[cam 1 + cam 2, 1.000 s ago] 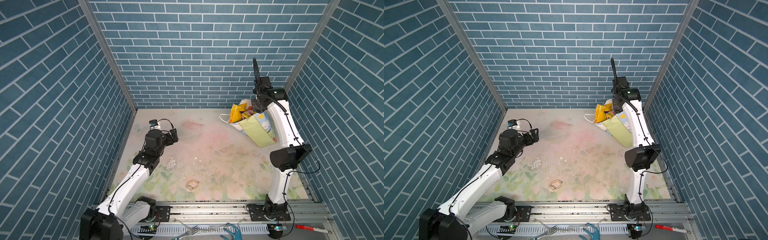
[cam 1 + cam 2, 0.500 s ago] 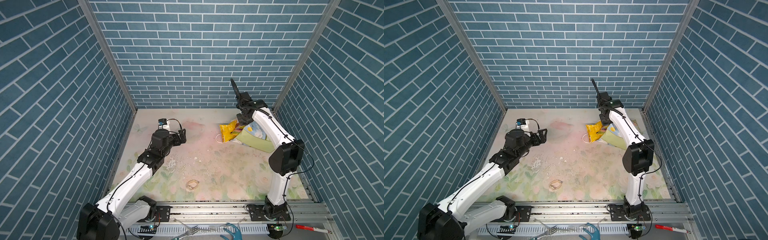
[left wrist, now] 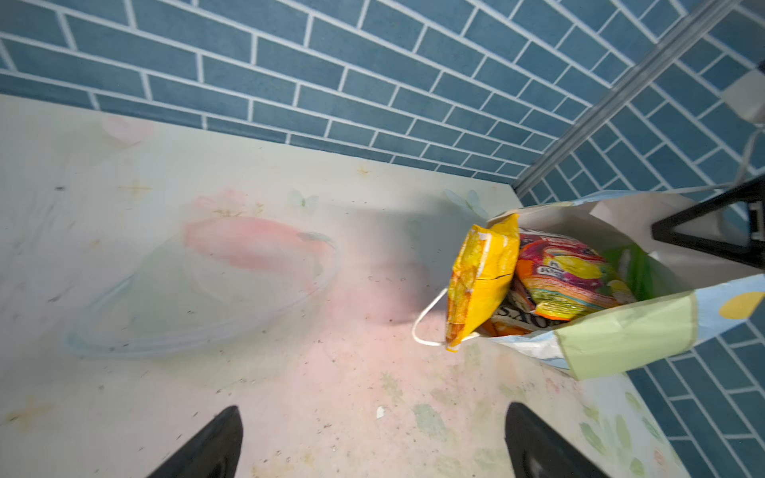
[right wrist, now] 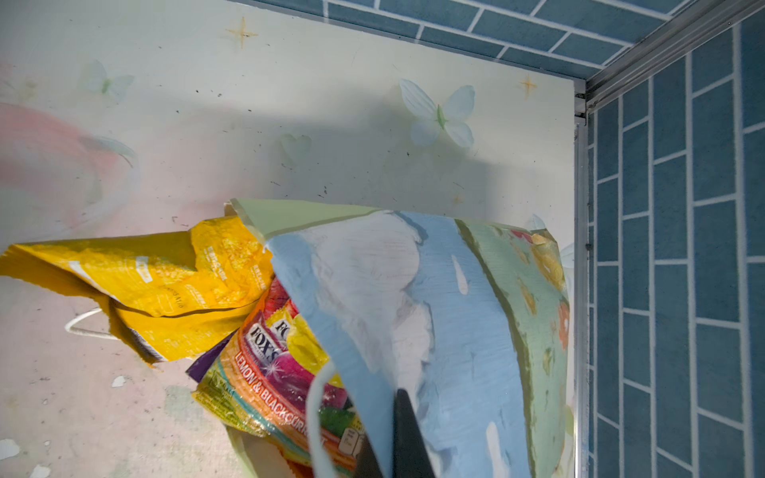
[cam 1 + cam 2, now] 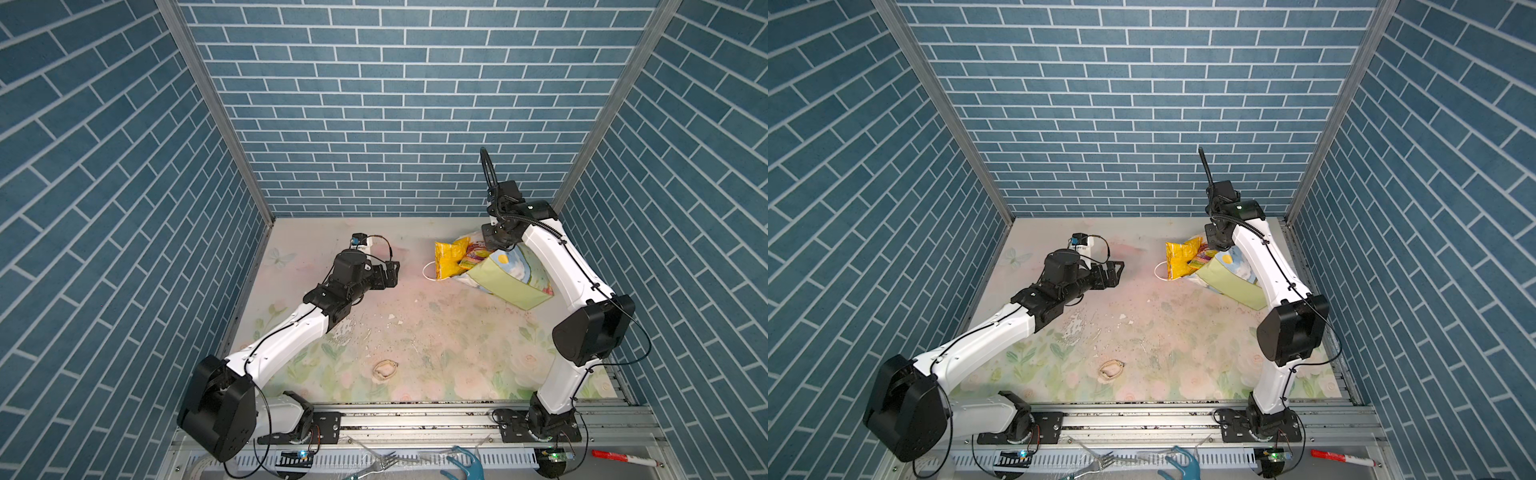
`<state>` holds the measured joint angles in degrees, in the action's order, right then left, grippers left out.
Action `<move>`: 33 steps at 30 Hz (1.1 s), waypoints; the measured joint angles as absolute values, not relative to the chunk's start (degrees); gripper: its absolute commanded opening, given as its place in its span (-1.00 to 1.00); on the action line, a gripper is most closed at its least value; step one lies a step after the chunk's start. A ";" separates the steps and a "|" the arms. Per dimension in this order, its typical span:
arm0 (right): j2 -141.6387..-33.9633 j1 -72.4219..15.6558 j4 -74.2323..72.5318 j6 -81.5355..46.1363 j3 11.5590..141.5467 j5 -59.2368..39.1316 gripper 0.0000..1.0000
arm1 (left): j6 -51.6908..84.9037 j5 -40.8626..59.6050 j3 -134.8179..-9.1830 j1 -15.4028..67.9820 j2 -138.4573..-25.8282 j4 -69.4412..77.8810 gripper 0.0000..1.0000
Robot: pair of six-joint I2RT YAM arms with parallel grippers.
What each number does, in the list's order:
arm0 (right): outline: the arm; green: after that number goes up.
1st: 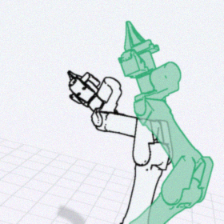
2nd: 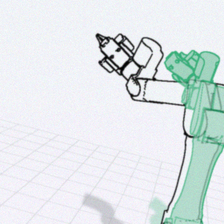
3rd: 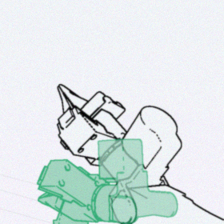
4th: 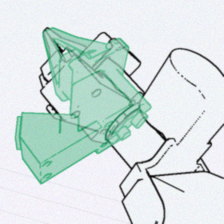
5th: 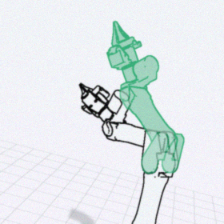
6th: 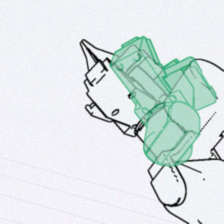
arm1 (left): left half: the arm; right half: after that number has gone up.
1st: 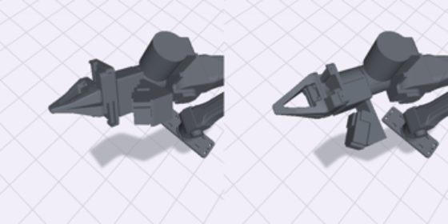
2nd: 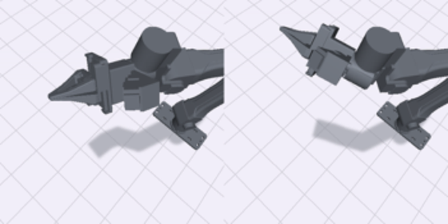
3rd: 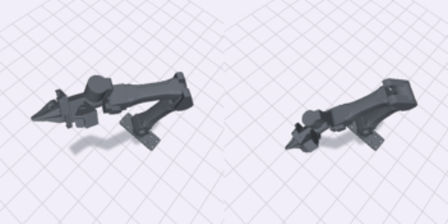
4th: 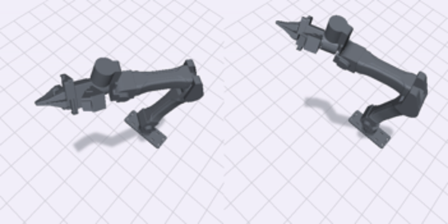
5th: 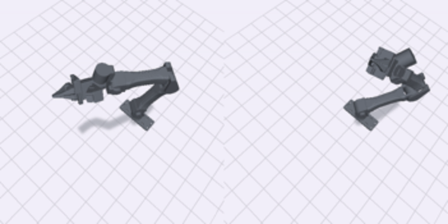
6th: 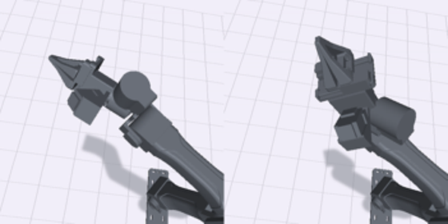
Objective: Take the snacks out of the paper bag
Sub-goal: 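Reach the left gripper into the bag mouth toward the yellow chip bag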
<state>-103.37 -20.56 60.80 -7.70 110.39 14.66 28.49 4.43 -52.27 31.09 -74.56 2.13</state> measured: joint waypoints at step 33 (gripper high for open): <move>-89.01 -20.62 54.81 -13.32 96.40 -0.01 -1.00 | 32.10 19.44 -63.88 37.45 -87.70 5.10 0.40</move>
<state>-89.01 -20.62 54.81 -13.32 96.40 -0.01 32.10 19.44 -63.88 37.45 -87.70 5.10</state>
